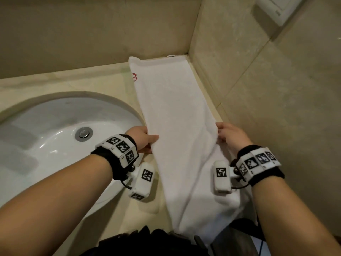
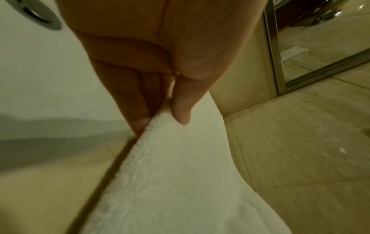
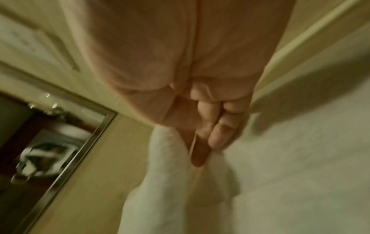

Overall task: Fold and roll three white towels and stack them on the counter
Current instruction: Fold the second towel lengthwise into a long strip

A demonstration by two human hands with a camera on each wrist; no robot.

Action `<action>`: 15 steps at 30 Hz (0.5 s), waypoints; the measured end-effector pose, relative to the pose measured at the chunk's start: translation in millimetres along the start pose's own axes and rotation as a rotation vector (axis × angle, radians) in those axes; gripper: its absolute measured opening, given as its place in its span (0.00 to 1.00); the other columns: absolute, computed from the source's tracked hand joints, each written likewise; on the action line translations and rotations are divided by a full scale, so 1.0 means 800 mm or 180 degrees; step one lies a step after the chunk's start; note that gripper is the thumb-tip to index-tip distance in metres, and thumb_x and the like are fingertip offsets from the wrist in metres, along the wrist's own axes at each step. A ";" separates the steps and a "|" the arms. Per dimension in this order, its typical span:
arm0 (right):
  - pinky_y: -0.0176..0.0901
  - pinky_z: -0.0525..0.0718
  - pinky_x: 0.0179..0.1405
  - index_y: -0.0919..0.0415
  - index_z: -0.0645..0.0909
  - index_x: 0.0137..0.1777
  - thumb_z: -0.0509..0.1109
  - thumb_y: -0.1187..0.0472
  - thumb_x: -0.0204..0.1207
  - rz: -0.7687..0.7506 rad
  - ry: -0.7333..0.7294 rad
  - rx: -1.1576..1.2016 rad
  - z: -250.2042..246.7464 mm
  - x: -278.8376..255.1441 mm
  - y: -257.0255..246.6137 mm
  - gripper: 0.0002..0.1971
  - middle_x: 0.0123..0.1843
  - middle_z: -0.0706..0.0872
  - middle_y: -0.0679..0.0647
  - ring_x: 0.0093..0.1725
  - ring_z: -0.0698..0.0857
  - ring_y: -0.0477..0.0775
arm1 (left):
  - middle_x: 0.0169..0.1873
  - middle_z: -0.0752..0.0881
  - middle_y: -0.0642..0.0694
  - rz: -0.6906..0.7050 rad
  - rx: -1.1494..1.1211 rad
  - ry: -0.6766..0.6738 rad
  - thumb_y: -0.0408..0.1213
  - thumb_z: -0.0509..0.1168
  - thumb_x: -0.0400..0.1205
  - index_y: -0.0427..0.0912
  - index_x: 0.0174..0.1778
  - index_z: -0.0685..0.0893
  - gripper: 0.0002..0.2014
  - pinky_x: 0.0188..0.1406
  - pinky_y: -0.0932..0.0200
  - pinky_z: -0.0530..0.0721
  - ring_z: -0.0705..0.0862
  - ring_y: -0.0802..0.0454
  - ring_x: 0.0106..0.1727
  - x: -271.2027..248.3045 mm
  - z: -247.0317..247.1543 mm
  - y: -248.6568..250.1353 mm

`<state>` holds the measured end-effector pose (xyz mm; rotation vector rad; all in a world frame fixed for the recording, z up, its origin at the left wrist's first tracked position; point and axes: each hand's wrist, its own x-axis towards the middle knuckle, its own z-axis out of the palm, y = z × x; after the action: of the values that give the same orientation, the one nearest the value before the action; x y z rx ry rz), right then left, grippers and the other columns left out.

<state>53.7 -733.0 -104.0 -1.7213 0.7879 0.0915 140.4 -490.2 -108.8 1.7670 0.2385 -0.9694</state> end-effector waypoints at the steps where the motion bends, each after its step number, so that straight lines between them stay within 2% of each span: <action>1: 0.28 0.78 0.25 0.62 0.78 0.47 0.52 0.81 0.73 0.0006 -0.0194 0.0289 0.001 -0.008 0.006 0.18 0.28 0.87 0.49 0.25 0.83 0.41 | 0.44 0.85 0.38 0.0020 -0.0035 0.0048 0.31 0.65 0.80 0.34 0.51 0.80 0.06 0.29 0.60 0.89 0.85 0.46 0.38 -0.003 -0.005 -0.001; 2: 0.27 0.79 0.29 0.61 0.77 0.45 0.53 0.84 0.72 -0.0061 -0.0426 0.0326 0.003 -0.014 0.010 0.20 0.30 0.87 0.49 0.26 0.83 0.39 | 0.43 0.85 0.39 0.0032 -0.0071 0.0093 0.30 0.64 0.80 0.34 0.52 0.80 0.07 0.26 0.62 0.87 0.84 0.47 0.36 -0.004 -0.013 -0.001; 3: 0.29 0.80 0.36 0.60 0.77 0.45 0.54 0.86 0.71 -0.0195 -0.0660 0.0186 0.006 -0.017 0.012 0.21 0.35 0.86 0.49 0.31 0.84 0.40 | 0.44 0.85 0.39 0.0036 -0.0106 0.0121 0.29 0.64 0.80 0.33 0.54 0.80 0.08 0.25 0.63 0.86 0.83 0.48 0.35 -0.005 -0.021 -0.002; 5: 0.36 0.80 0.50 0.59 0.77 0.46 0.61 0.83 0.71 -0.0593 -0.0955 -0.0325 0.018 -0.027 0.007 0.17 0.42 0.85 0.49 0.41 0.84 0.44 | 0.43 0.85 0.40 0.0051 -0.0169 0.0136 0.28 0.63 0.81 0.35 0.54 0.79 0.07 0.24 0.65 0.85 0.83 0.50 0.34 -0.008 -0.034 -0.003; 6: 0.37 0.80 0.53 0.57 0.78 0.47 0.65 0.79 0.72 -0.0720 -0.1039 -0.0488 0.025 -0.032 0.004 0.15 0.43 0.85 0.49 0.44 0.83 0.45 | 0.40 0.85 0.42 0.0046 -0.0204 0.0136 0.28 0.62 0.81 0.35 0.52 0.79 0.06 0.23 0.66 0.85 0.83 0.51 0.33 -0.012 -0.039 -0.006; 8: 0.36 0.81 0.51 0.52 0.80 0.44 0.69 0.70 0.73 -0.0778 -0.1034 -0.0574 0.036 -0.039 0.000 0.10 0.42 0.86 0.47 0.44 0.84 0.44 | 0.36 0.83 0.44 0.0003 -0.0279 0.0103 0.29 0.62 0.81 0.36 0.46 0.79 0.01 0.22 0.66 0.85 0.83 0.52 0.33 -0.017 -0.041 -0.009; 10: 0.40 0.79 0.48 0.52 0.79 0.38 0.69 0.63 0.75 -0.0772 -0.0948 -0.0397 0.042 -0.047 0.002 0.06 0.39 0.84 0.51 0.41 0.82 0.49 | 0.35 0.83 0.43 -0.0016 -0.0337 0.0099 0.29 0.63 0.80 0.38 0.40 0.78 0.04 0.23 0.66 0.86 0.82 0.51 0.34 -0.024 -0.039 -0.017; 11: 0.44 0.77 0.47 0.53 0.78 0.35 0.68 0.62 0.75 -0.0702 -0.0863 -0.0146 0.042 -0.051 0.005 0.08 0.37 0.82 0.55 0.41 0.80 0.53 | 0.35 0.83 0.43 -0.0025 -0.0373 0.0081 0.29 0.64 0.80 0.38 0.38 0.77 0.05 0.24 0.65 0.86 0.82 0.50 0.34 -0.028 -0.037 -0.022; 12: 0.47 0.75 0.46 0.53 0.76 0.33 0.68 0.61 0.75 -0.0602 -0.0703 0.0144 0.040 -0.054 0.008 0.10 0.37 0.79 0.57 0.40 0.78 0.54 | 0.34 0.82 0.42 -0.0038 -0.0398 0.0056 0.29 0.64 0.80 0.38 0.38 0.77 0.06 0.24 0.65 0.86 0.82 0.50 0.34 -0.032 -0.035 -0.026; 13: 0.46 0.74 0.43 0.52 0.74 0.31 0.67 0.59 0.75 -0.0520 -0.0417 0.0234 0.037 -0.055 0.011 0.11 0.35 0.77 0.57 0.39 0.76 0.54 | 0.33 0.81 0.42 -0.0052 -0.0411 0.0037 0.29 0.65 0.79 0.38 0.37 0.76 0.07 0.24 0.65 0.86 0.81 0.50 0.33 -0.035 -0.034 -0.029; 15: 0.44 0.72 0.39 0.54 0.71 0.30 0.63 0.55 0.76 -0.0375 0.0354 -0.0564 0.029 -0.058 0.019 0.13 0.33 0.77 0.54 0.37 0.76 0.55 | 0.31 0.80 0.42 -0.0071 -0.0432 0.0039 0.29 0.65 0.79 0.39 0.34 0.74 0.09 0.23 0.65 0.86 0.81 0.51 0.30 -0.041 -0.033 -0.035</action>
<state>17.8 -693.2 -103.0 -1.9506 0.7763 -0.0156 116.2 -446.4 -101.9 1.6497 0.3251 -0.9368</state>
